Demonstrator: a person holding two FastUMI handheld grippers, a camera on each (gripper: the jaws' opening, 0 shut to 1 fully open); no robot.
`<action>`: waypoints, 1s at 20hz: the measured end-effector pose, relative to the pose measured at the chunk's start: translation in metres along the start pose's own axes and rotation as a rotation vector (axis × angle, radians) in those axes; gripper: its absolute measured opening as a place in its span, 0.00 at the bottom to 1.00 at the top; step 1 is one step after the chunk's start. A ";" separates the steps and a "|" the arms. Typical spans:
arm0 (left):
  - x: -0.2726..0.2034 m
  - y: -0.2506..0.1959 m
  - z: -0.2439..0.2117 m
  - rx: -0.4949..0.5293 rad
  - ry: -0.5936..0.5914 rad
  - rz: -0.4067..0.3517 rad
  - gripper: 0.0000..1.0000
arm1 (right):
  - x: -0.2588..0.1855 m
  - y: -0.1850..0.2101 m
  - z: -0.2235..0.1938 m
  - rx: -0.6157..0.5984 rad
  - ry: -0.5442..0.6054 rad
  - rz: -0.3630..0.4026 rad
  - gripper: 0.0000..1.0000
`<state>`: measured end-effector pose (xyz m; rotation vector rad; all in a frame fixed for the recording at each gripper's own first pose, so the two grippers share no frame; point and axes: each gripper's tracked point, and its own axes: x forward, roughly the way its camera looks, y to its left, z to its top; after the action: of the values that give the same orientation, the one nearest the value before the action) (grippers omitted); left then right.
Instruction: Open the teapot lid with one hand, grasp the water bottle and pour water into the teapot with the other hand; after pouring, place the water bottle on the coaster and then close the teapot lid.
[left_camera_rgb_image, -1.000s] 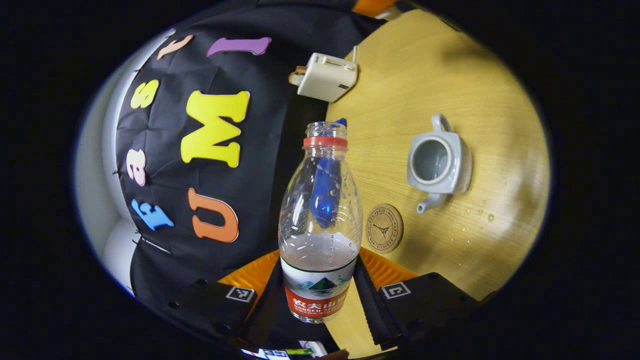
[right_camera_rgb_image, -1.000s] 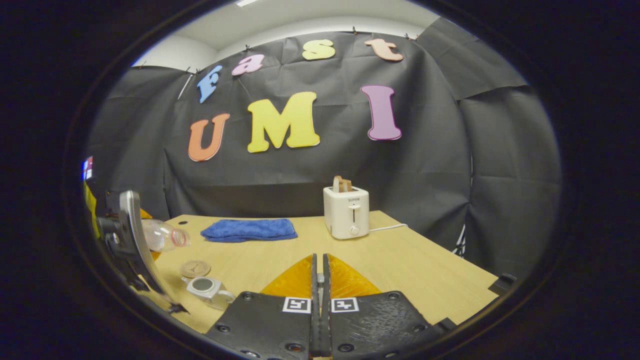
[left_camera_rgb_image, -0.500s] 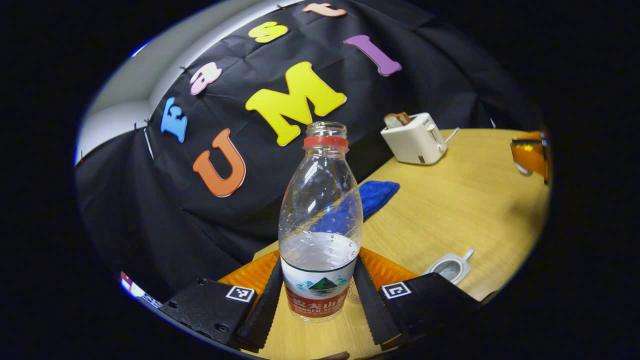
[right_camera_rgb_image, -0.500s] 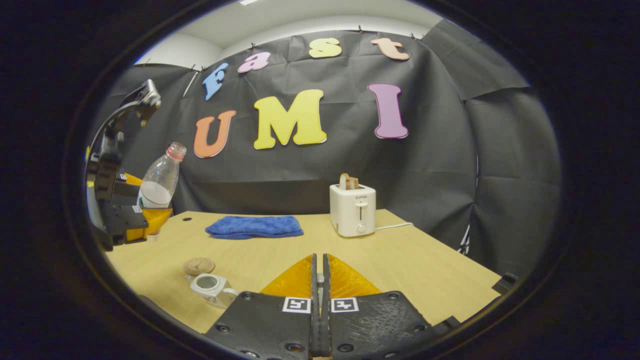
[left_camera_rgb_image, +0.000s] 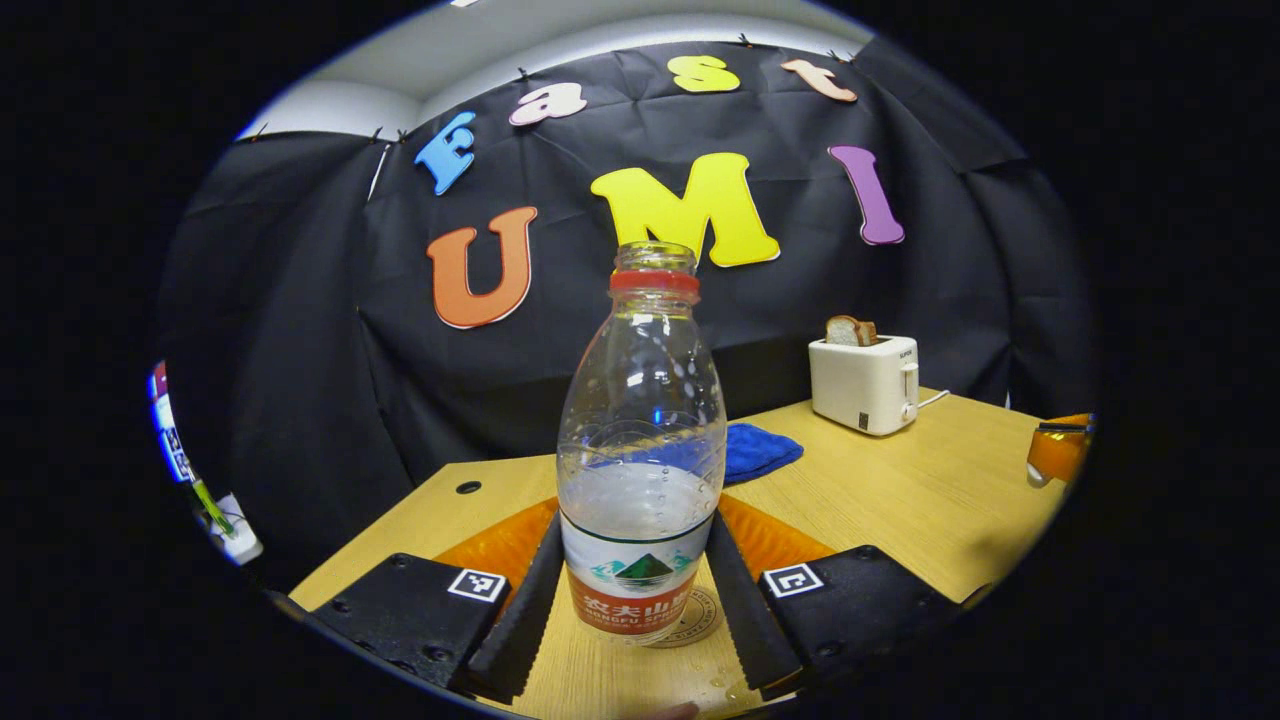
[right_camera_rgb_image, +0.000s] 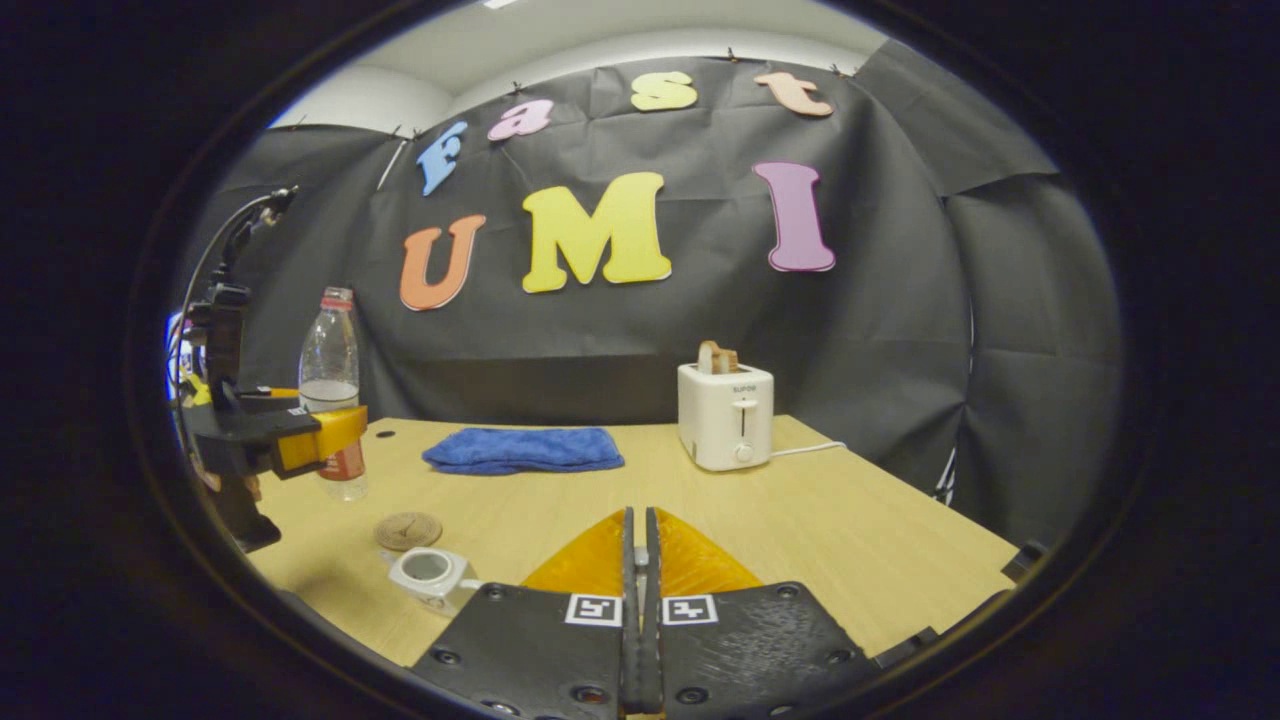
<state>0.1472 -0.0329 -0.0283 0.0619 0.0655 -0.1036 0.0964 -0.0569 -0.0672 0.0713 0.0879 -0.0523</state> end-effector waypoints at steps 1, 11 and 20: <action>0.007 0.003 -0.008 -0.028 0.001 -0.002 0.78 | 0.004 0.000 -0.001 -0.002 0.003 -0.007 0.00; 0.040 -0.002 -0.047 -0.206 0.015 -0.055 0.79 | 0.010 0.017 -0.016 -0.045 0.026 -0.019 0.00; 0.051 -0.018 -0.054 -0.136 0.011 -0.090 0.79 | 0.010 0.029 -0.030 -0.070 0.049 0.004 0.00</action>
<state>0.1929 -0.0525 -0.0863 -0.0766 0.0865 -0.1879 0.1055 -0.0265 -0.0961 0.0029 0.1386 -0.0439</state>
